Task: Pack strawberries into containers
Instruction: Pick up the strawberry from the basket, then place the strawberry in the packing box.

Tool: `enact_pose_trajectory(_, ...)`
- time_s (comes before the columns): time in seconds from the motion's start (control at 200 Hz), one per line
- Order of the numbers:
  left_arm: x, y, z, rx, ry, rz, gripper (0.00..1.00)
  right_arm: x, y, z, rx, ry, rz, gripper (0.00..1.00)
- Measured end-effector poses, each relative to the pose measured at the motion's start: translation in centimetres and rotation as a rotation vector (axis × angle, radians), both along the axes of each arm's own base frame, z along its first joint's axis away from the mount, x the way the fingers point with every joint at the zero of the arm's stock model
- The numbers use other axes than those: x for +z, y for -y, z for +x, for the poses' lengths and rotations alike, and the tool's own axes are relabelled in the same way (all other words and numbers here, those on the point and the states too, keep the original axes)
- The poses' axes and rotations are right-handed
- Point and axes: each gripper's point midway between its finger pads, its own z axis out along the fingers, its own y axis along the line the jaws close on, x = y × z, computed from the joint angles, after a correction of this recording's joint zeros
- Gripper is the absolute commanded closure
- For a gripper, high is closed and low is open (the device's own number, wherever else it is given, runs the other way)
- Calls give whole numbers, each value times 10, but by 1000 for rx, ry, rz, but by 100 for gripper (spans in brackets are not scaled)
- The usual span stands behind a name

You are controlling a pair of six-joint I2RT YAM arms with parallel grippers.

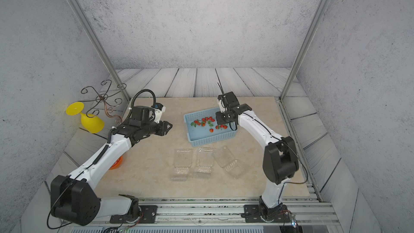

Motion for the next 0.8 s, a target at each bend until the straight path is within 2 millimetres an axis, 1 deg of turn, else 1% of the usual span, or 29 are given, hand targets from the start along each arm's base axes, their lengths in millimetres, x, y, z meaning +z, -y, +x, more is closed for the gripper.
enact_pose_trajectory(0.05, 1, 3, -1, -10, 2, -2, 54, 5, 8, -24, 0, 0, 2, 100)
enact_pose_trajectory(0.115, 1, 7, -3, -21, 2, -4, 54, 5, 21, -53, -9, -10, 7, 100)
enact_pose_trajectory(0.225, 2, 11, -5, -36, 0, -13, 54, -7, 39, -94, -35, -56, 14, 100)
enact_pose_trajectory(0.31, 2, 14, -6, -46, 1, -18, 55, -29, 48, -121, -57, -117, 15, 100)
enact_pose_trajectory(0.45, 3, 20, -8, -63, 5, -19, 55, -77, 57, -161, -82, -253, 0, 100)
enact_pose_trajectory(0.53, 3, 25, -11, -76, 6, -16, 55, -97, 59, -175, -90, -310, -10, 100)
enact_pose_trajectory(0.596, 3, 28, -13, -85, 7, -12, 55, -106, 58, -183, -94, -335, -11, 100)
enact_pose_trajectory(0.646, 3, 30, -14, -90, 7, -10, 55, -109, 57, -185, -98, -341, -7, 97)
enact_pose_trajectory(0.801, 5, 32, -15, -93, 16, -7, 55, -118, 52, -183, -112, -347, 5, 94)
